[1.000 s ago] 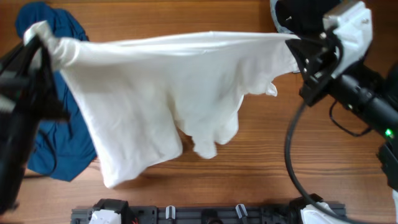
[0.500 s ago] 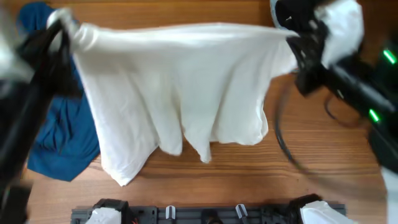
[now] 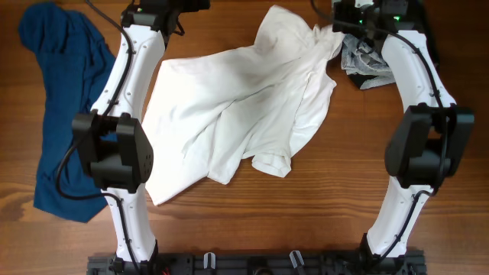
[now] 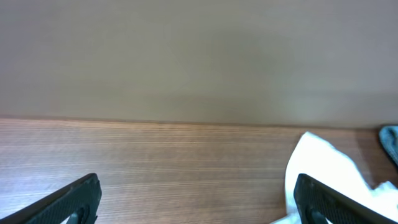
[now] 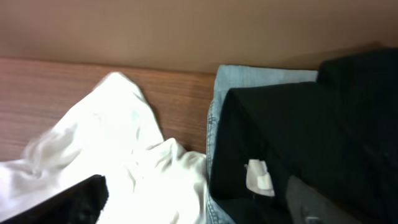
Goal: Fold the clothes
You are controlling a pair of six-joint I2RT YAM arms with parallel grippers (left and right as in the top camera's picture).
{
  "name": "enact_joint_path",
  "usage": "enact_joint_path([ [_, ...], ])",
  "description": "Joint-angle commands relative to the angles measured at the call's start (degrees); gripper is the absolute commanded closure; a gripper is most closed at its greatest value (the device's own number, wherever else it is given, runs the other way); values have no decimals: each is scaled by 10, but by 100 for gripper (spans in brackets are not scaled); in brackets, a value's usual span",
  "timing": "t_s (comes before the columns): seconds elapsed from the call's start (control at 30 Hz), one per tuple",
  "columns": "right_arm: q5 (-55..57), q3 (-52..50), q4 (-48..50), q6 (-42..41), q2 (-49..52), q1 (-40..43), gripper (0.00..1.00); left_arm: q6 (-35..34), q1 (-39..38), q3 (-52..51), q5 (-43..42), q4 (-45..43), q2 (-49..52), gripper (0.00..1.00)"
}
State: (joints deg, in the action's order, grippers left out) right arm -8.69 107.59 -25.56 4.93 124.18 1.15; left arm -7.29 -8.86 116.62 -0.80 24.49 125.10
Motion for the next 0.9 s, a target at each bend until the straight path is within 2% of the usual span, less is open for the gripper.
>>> enact_joint_path([
  [0.0, -54, 6, -56, -23, -90, -5, 0, 9, 14, 14, 26, 63, -79, 0],
  [0.13, -135, 6, -190, -24, -197, -6, 0, 9, 25, 14, 25, 248, -207, 0],
  [0.27, -157, 3, -361, -28, -217, -16, 0, 8, 29, 14, 25, 418, -230, 0],
  [0.37, -158, -21, -397, -35, -216, -25, 0, 9, 36, -1, 26, 414, -190, 0],
  [0.63, -151, -59, -381, -34, -215, -32, 3, 9, 101, -3, 25, 344, 22, 2],
  [0.67, -148, -61, -379, -34, -215, -32, 4, 9, 106, -3, 25, 339, 40, 4],
  [0.77, -138, -61, -366, -35, -214, -32, 5, 23, 107, -3, 19, 324, 79, 20],
  [0.87, -138, -61, -358, -35, -214, -32, 6, 26, 107, -3, 14, 318, 118, 47],
])
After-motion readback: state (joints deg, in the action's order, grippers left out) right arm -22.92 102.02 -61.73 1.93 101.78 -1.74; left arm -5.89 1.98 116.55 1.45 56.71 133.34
